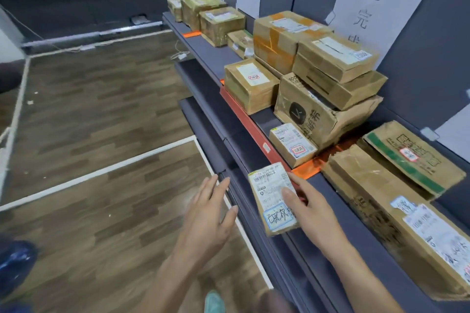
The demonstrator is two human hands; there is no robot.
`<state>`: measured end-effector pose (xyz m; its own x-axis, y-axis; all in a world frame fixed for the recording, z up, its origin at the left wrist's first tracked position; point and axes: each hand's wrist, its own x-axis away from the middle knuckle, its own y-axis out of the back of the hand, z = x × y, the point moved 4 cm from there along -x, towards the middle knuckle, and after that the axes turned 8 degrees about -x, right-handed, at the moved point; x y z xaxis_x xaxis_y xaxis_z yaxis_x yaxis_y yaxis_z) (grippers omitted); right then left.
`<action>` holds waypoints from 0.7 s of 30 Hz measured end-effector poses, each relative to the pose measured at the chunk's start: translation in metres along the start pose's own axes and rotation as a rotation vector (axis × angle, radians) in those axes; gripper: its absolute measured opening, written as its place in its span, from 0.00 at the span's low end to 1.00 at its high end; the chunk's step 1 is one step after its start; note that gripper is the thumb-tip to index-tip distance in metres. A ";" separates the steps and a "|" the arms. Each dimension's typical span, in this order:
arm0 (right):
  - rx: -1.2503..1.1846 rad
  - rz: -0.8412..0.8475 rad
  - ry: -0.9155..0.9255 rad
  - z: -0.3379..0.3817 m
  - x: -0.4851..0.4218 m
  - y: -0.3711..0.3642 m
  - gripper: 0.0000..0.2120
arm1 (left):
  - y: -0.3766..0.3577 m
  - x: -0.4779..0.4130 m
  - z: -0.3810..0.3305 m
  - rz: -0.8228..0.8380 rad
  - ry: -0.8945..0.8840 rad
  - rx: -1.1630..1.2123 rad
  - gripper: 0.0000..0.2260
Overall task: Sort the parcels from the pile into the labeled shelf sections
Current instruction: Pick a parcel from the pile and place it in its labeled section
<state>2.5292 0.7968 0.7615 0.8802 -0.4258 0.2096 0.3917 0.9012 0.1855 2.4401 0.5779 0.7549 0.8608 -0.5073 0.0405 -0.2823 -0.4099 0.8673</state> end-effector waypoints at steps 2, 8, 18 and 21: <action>0.003 -0.026 -0.009 0.004 -0.010 -0.006 0.18 | 0.007 -0.017 0.004 0.006 -0.020 0.013 0.29; 0.009 -0.081 -0.061 0.006 -0.055 -0.009 0.15 | 0.006 -0.076 0.002 0.093 -0.078 0.008 0.29; -0.078 -0.142 -0.038 0.017 -0.172 0.001 0.09 | 0.014 -0.192 -0.011 0.151 -0.197 -0.033 0.35; -0.072 -0.144 -0.060 0.020 -0.194 0.004 0.09 | 0.015 -0.223 -0.019 0.145 -0.255 -0.022 0.36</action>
<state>2.3545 0.8816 0.7405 0.7969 -0.5532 0.2428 0.5329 0.8330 0.1491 2.2522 0.6992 0.7682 0.6773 -0.7345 0.0414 -0.3829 -0.3040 0.8723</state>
